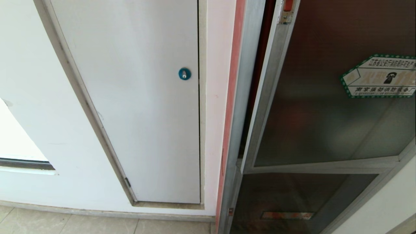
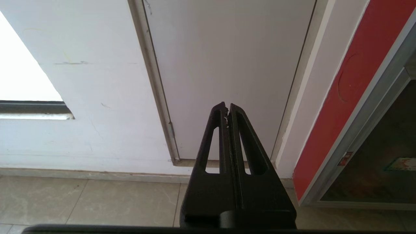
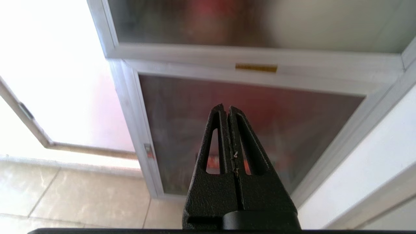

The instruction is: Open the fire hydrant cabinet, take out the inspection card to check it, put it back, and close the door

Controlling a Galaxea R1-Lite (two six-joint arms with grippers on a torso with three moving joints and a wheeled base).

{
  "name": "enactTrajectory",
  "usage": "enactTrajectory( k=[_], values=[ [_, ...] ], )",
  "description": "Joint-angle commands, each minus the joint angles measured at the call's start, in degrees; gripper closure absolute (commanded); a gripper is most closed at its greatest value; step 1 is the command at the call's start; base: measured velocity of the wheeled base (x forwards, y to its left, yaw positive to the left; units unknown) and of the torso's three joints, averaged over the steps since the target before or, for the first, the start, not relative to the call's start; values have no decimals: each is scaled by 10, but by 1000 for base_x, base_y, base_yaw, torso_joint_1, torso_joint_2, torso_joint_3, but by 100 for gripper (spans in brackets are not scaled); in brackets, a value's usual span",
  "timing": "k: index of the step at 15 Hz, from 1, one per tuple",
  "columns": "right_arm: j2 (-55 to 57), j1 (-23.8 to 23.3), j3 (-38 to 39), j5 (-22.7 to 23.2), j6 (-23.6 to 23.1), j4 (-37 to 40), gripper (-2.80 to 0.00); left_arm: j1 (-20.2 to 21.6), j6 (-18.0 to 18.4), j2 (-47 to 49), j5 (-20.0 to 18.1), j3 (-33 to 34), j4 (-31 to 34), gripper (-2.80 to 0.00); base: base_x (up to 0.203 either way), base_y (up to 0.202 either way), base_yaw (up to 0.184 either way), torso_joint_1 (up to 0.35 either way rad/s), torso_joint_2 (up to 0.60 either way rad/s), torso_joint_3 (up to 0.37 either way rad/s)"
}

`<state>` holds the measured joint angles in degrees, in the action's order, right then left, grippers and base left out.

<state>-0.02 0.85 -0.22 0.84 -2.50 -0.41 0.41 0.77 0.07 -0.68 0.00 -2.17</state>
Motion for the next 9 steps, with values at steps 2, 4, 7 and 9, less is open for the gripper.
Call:
enactTrajectory(
  k=[2,4,7,9],
  values=[
    [1,0,2,0,-2,6,0,0,0,0,0,8,0,0,0,0,0,0,0,0],
    [1,0,2,2,-16,6,0,0,0,0,0,8,0,0,0,0,0,0,0,0],
    [1,0,2,3,-15,6,0,0,0,0,0,8,0,0,0,0,0,0,0,0],
    [1,0,1,3,-14,7,0,0,0,0,0,8,0,0,0,0,0,0,0,0]
  ],
)
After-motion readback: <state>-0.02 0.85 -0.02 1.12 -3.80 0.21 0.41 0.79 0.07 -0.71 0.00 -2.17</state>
